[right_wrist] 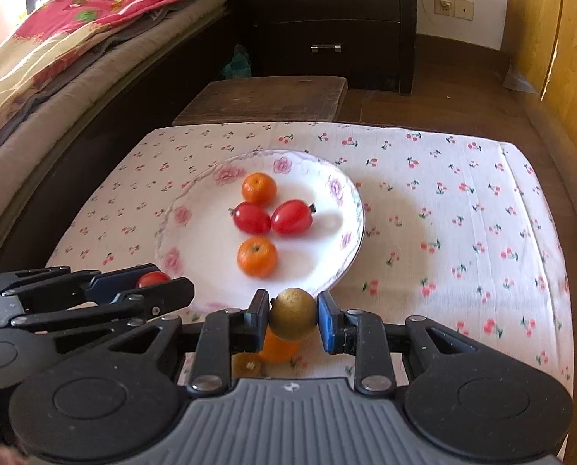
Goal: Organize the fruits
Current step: 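Carry the held tomato and kiwi over the white plate with both tools, then open the left tool to drop the tomato while the right tool releases the kiwi, then close the right tool on an orange mandarin while the left tool grasps a brown kiwi, then carry the held mandarin and kiwi over the white plate with both tools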
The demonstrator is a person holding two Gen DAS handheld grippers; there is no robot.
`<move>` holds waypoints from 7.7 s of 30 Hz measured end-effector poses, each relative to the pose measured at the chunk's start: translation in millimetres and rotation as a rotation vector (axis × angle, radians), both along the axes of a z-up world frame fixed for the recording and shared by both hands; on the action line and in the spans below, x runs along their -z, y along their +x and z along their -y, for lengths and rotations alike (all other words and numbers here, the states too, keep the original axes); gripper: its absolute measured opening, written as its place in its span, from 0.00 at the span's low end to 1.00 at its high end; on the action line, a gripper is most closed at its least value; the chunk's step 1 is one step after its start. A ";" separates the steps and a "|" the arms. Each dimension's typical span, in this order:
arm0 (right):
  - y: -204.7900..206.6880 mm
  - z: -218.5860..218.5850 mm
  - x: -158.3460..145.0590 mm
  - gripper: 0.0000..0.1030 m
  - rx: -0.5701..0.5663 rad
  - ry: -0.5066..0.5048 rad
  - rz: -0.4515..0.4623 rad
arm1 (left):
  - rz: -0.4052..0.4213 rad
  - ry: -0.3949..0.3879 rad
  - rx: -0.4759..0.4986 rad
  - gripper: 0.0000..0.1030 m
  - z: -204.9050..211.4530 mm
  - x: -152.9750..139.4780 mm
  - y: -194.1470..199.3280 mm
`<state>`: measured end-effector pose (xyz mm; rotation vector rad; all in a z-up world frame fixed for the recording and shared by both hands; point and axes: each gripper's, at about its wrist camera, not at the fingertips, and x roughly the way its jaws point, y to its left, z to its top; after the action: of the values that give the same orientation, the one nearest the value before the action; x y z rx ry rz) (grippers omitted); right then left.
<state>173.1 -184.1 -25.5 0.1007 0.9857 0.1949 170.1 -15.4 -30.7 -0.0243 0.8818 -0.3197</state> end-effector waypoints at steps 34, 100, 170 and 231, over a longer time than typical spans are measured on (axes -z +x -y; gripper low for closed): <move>13.2 -2.4 4.7 0.28 0.014 -0.013 0.023 | 0.013 0.049 -0.028 0.33 7.5 6.9 15.5; -11.0 4.3 12.8 0.30 0.002 0.067 -0.091 | -0.078 0.001 0.007 0.51 -2.4 9.7 -24.3; -78.5 -4.4 25.3 0.32 -0.078 -0.092 -0.156 | -0.144 0.040 0.081 0.33 7.8 29.5 -65.1; -42.7 -4.2 -13.3 0.33 0.006 -0.064 -0.020 | -0.004 0.079 0.038 0.32 14.2 -13.8 -36.9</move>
<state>130.4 -179.9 -12.2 0.0471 1.0106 0.1575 133.2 -29.6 -16.9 0.0654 0.8990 -0.3200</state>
